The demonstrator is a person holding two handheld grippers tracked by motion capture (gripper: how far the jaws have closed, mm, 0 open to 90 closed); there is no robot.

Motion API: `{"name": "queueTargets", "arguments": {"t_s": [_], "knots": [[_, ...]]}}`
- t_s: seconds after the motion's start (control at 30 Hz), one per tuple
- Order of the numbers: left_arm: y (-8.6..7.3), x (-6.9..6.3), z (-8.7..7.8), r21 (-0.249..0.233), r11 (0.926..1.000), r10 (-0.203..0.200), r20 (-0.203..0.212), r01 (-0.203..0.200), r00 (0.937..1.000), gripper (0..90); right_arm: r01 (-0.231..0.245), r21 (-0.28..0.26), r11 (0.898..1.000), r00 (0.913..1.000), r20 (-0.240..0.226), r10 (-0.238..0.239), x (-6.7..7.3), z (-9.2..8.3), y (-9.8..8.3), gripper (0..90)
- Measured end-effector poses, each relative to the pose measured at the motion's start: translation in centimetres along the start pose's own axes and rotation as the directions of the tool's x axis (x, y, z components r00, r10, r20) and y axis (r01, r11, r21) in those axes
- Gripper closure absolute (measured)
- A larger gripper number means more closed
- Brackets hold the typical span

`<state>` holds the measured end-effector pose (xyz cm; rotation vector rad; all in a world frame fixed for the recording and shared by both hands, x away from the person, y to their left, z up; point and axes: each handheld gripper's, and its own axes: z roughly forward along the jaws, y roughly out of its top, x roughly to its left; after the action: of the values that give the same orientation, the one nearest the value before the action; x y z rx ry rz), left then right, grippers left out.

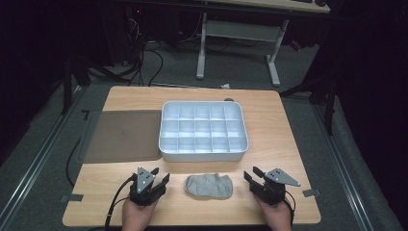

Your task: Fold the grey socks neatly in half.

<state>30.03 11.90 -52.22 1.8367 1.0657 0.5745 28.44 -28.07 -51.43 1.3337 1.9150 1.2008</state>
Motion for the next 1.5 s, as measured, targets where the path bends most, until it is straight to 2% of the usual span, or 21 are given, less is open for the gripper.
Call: {"name": "queueTargets", "arguments": {"t_s": [0.1,0.37,0.6,0.8,1.0,1.17,1.5], "knots": [[-0.1,0.2,-0.1,0.006,0.9997,-0.025,0.03,0.025,0.9992,50.4,0.008,0.001,1.0,1.0,0.0,-0.008,0.2,0.0,-0.1,54.9],[-0.2,0.4,0.3,0.04,0.9986,-0.04,0.108,0.035,0.9934,45.5,-0.012,0.028,1.0,0.9998,-0.014,0.013,0.3,0.4,-0.1,53.8],[-0.1,0.3,0.2,0.04,0.9984,-0.044,0.129,0.039,0.9906,45.7,-0.018,0.04,0.999,0.9996,-0.022,0.019,0.3,0.4,-0.1,52.8],[-0.1,-0.4,0.3,0.051,0.9986,-0.019,0.151,0.012,0.9884,47.8,-0.018,0.048,0.999,0.9996,-0.023,0.019,0.6,0.4,-0.1,52.9],[0.0,-0.7,0.3,0.053,0.9986,-0.009,0.158,0.001,0.9873,49.4,-0.012,0.056,0.998,0.9996,-0.024,0.014,0.8,0.5,-0.1,53.2],[0.1,-1.0,0.3,0.049,0.9988,-0.006,0.161,-0.002,0.987,49.3,-0.008,0.058,0.998,0.9996,-0.027,0.009,0.8,0.5,-0.1,53.2],[0.2,-1.5,0.4,0.046,0.999,-0.006,0.187,-0.002,0.9824,48.2,0.0,0.072,0.997,0.9992,-0.04,0.003,1.3,0.6,-0.2,53.6]]}}
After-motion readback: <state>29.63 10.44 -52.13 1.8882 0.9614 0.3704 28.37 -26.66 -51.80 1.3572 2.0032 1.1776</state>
